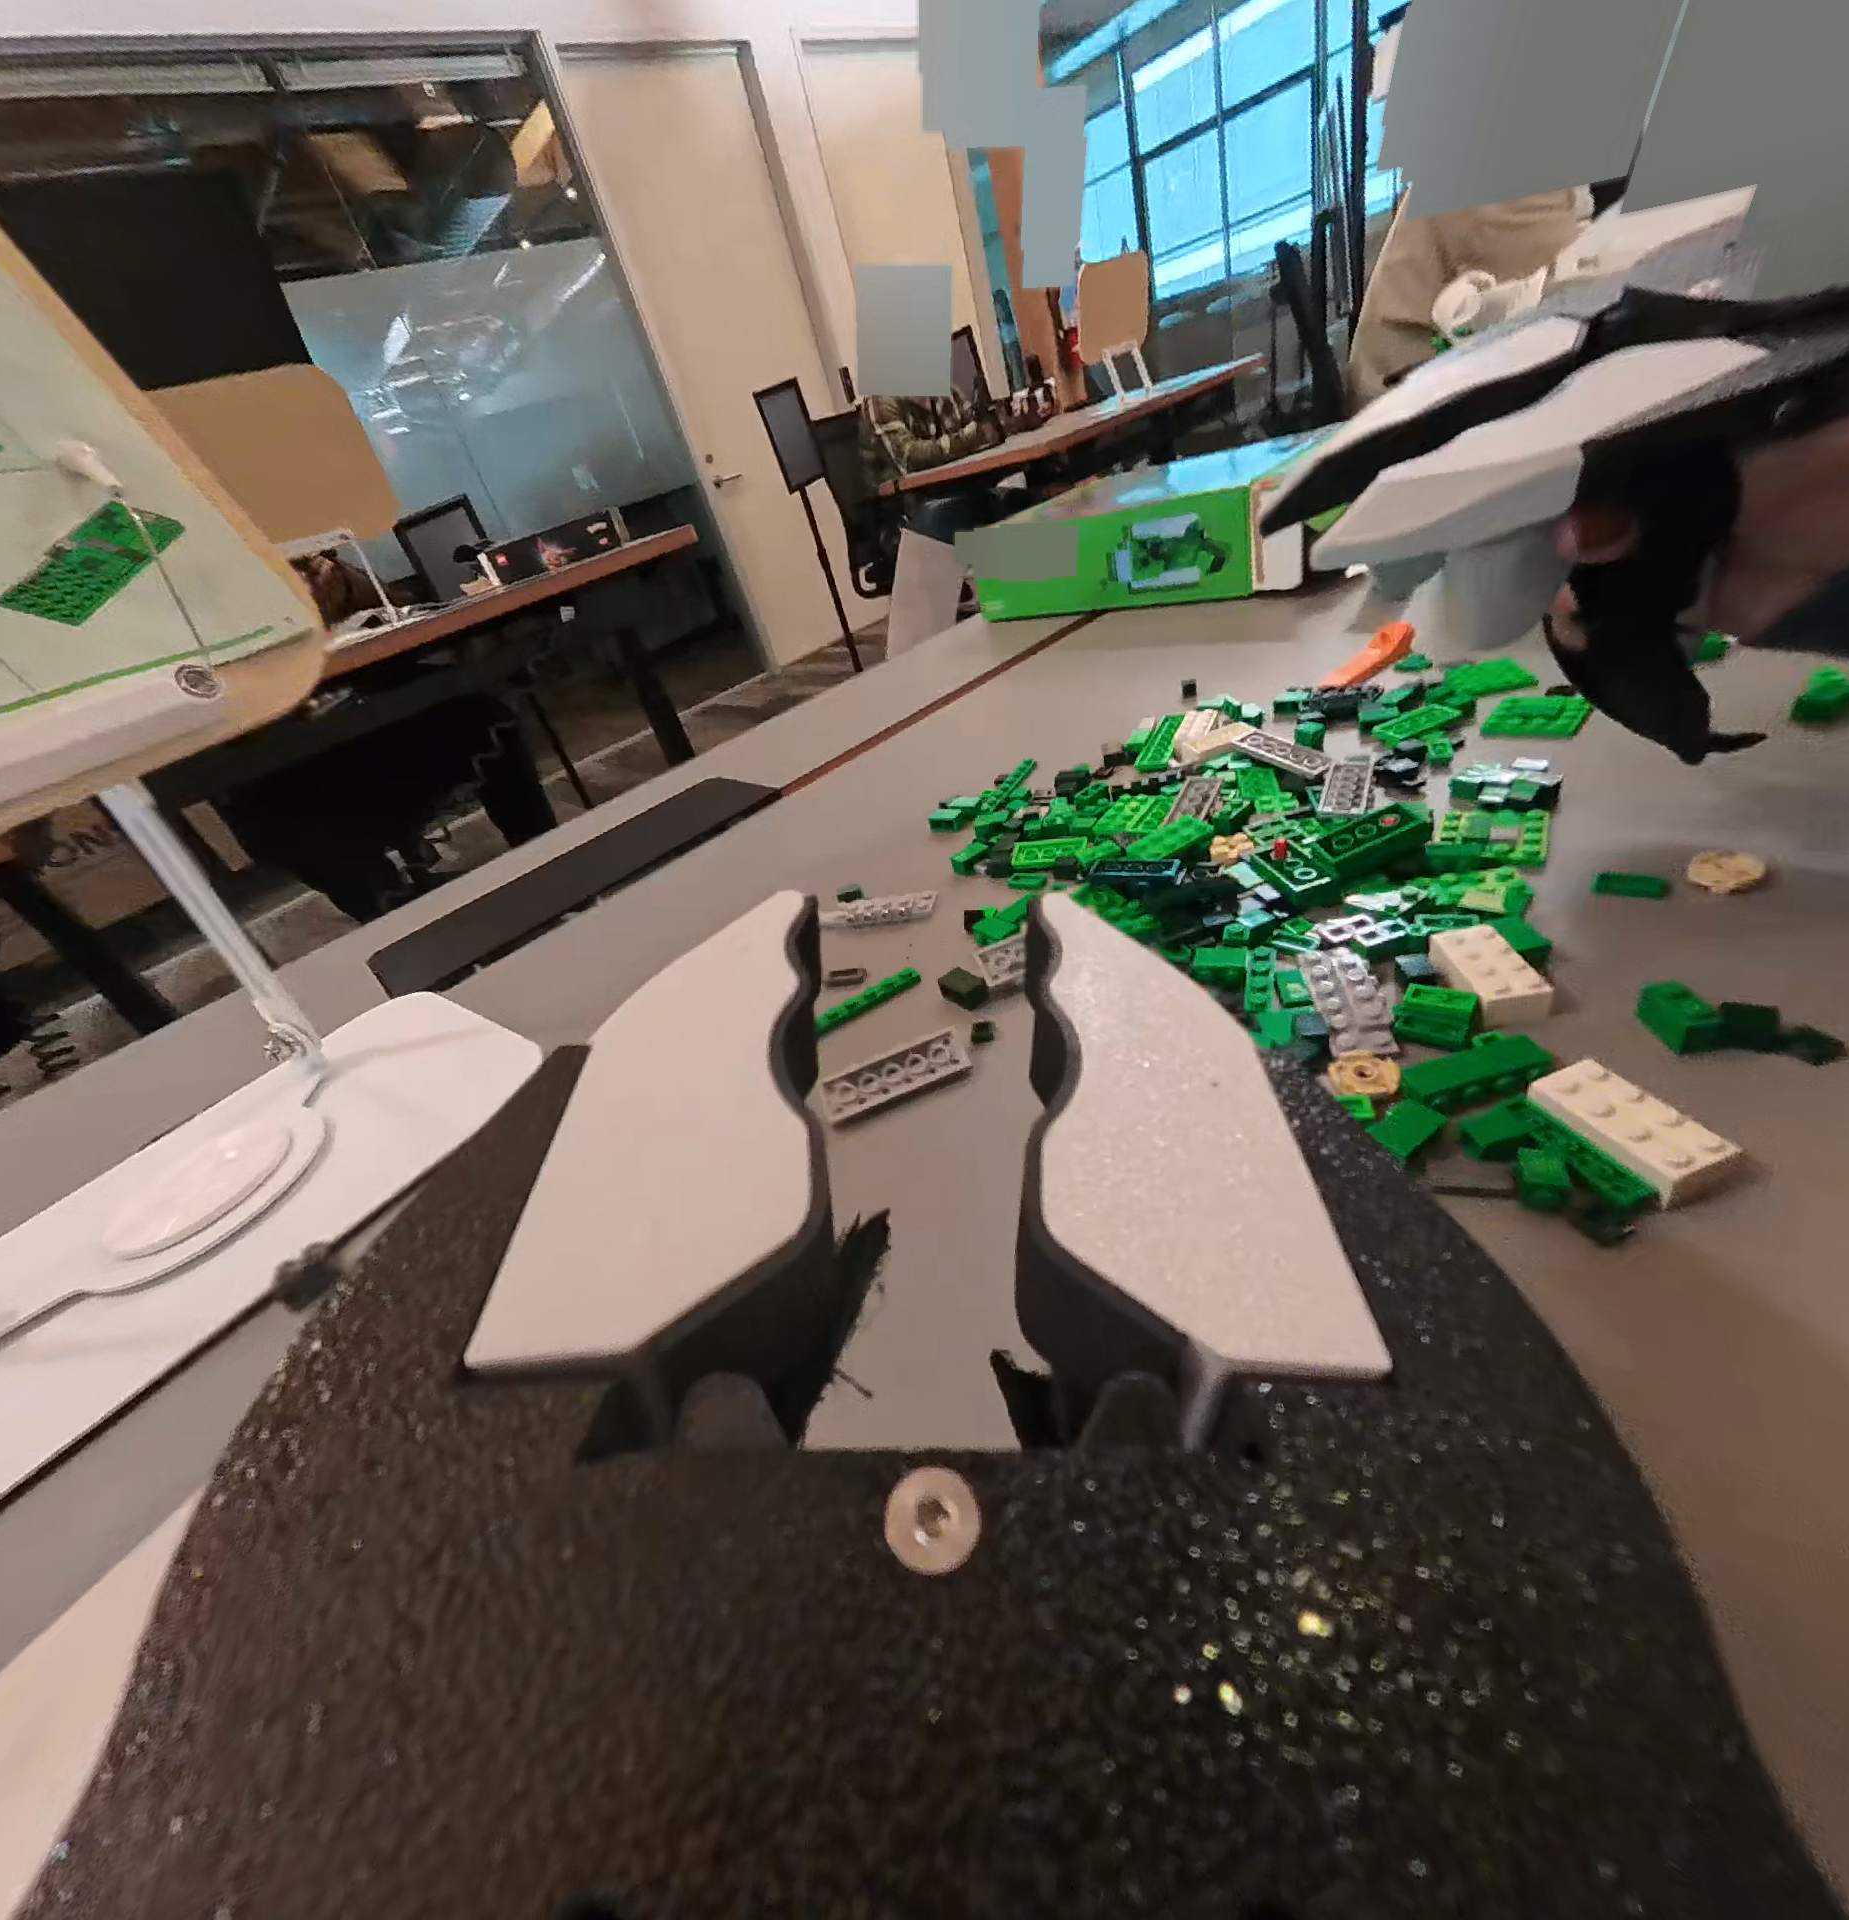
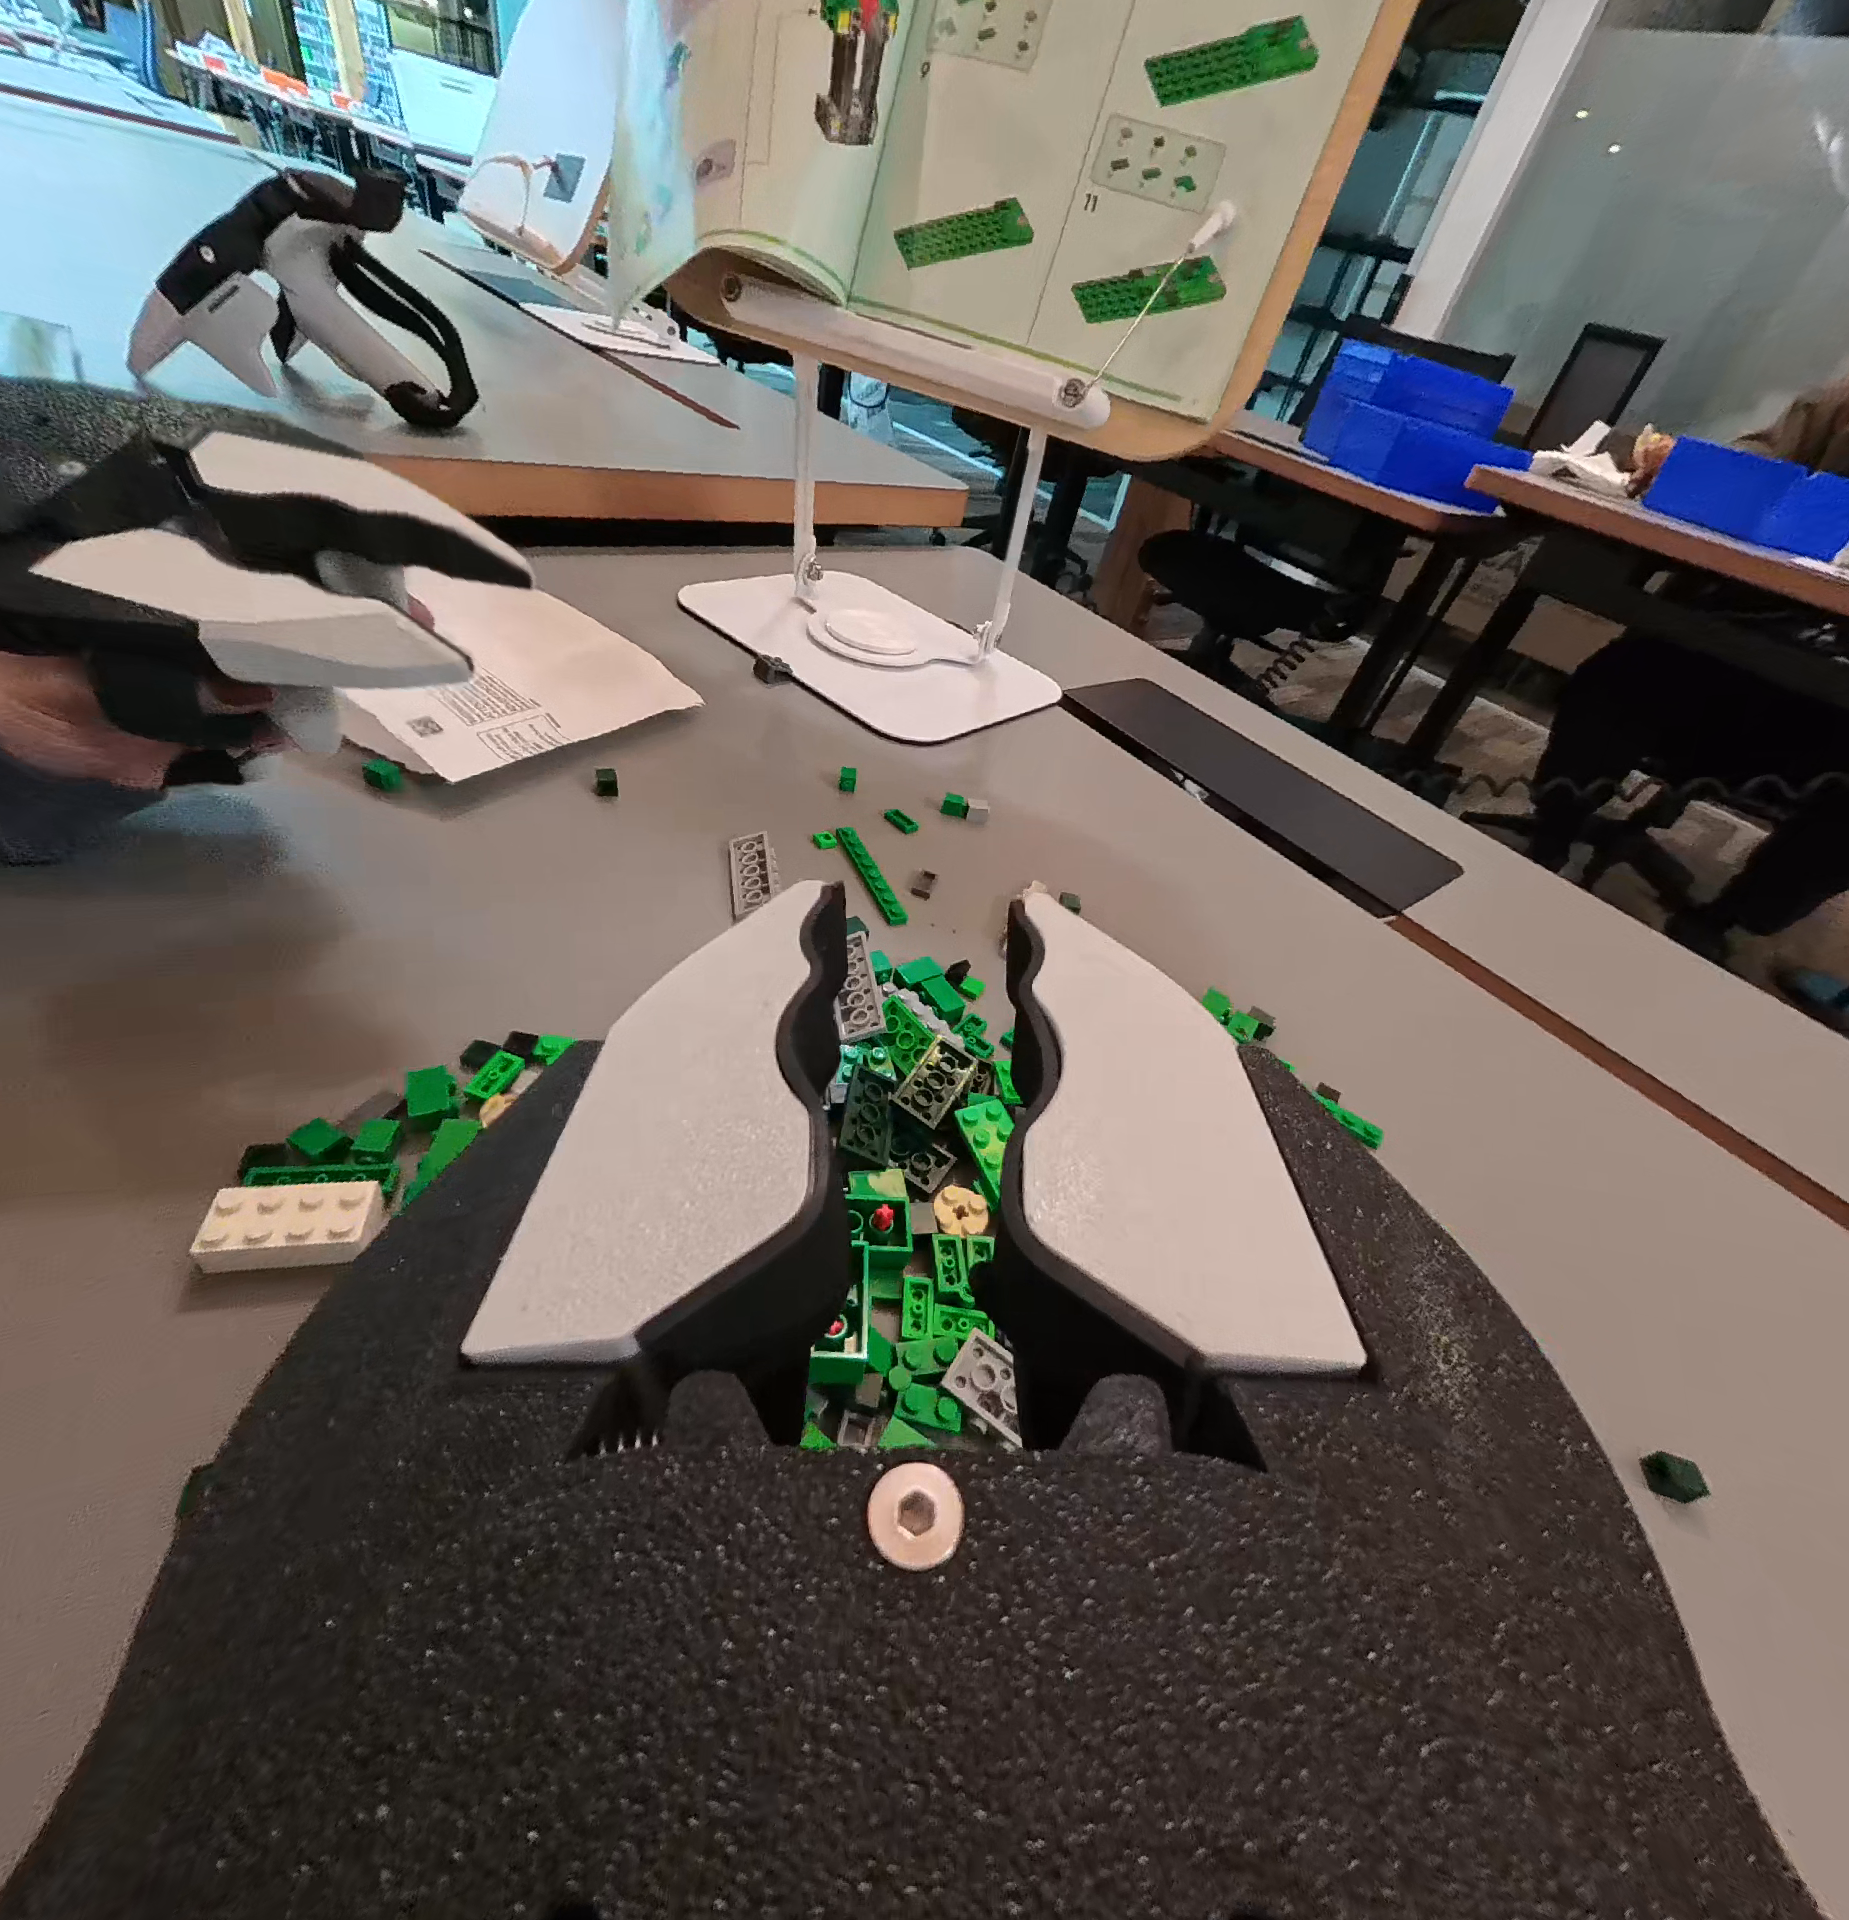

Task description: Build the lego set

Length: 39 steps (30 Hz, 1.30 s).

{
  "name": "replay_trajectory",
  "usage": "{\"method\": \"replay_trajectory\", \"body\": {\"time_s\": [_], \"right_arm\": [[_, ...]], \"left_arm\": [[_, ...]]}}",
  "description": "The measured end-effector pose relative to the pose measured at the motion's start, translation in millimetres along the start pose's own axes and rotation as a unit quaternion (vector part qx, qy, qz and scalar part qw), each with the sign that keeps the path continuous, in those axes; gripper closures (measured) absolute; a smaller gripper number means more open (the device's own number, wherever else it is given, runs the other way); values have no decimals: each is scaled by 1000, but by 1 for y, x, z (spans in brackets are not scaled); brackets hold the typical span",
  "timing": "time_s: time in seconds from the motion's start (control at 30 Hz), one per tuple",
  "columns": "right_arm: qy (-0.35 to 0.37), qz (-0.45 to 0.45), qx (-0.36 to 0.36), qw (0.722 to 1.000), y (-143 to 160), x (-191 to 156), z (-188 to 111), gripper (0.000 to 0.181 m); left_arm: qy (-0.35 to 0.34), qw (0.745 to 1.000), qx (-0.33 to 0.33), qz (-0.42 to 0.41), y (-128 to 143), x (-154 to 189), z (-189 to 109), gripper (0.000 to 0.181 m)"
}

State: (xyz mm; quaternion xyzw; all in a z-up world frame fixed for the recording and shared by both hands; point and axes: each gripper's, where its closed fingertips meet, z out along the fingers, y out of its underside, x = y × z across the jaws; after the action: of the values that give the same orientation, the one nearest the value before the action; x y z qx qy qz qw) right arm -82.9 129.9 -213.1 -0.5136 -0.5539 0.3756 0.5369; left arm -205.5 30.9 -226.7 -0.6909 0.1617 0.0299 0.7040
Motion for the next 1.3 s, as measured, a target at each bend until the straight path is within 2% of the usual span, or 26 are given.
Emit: {"method": "replay_trajectory", "body": {"time_s": [0.37, 0.5, 0.57, 0.63, 0.73, 0.83, 0.93, 1.03, 1.07, 1.1, 1.17, 1.3], "right_arm": [[9, -18, -6, 1000, 6, 3, 2, 153], [12, -25, 2, 1000, 2, 4, -1, 154], [14, -27, 11, 999, -2, 4, -3, 154], [12, -22, 17, 1000, -4, 4, -4, 154], [8, -16, 23, 1000, -7, 4, -6, 154], [8, -14, 29, 999, -10, 4, -7, 154], [8, -11, 29, 999, -10, 5, -8, 154], [8, -11, 26, 1000, -8, 5, -7, 154], [8, -11, 24, 1000, -8, 5, -7, 154], [9, -12, 23, 1000, -7, 5, -7, 154], [10, -14, 19, 1000, -6, 5, -6, 155], [9, -13, 12, 1000, -3, 5, -4, 155]], "left_arm": [[87, 995, -43, 23, 11, 40, 12, 145], [49, 996, -71, 11, 3, 7, -14, 139], [16, 991, -128, 18, 13, -20, -41, 133], [-7, 975, -217, 36, 35, -45, -72, 125], [-14, 936, -346, 68, 73, -68, -115, 112], [-2, 895, -430, 120, 91, -74, -139, 112], [9, 863, -482, 151, 105, -77, -147, 113], [3, 851, -500, 162, 114, -82, -146, 125], [-5, 848, -505, 162, 114, -87, -146, 135], [-18, 848, -505, 157, 112, -92, -146, 158], [-50, 865, -483, 126, 98, -103, -140, 181], [-75, 890, -450, 6, 71, -118, -133, 181]]}}
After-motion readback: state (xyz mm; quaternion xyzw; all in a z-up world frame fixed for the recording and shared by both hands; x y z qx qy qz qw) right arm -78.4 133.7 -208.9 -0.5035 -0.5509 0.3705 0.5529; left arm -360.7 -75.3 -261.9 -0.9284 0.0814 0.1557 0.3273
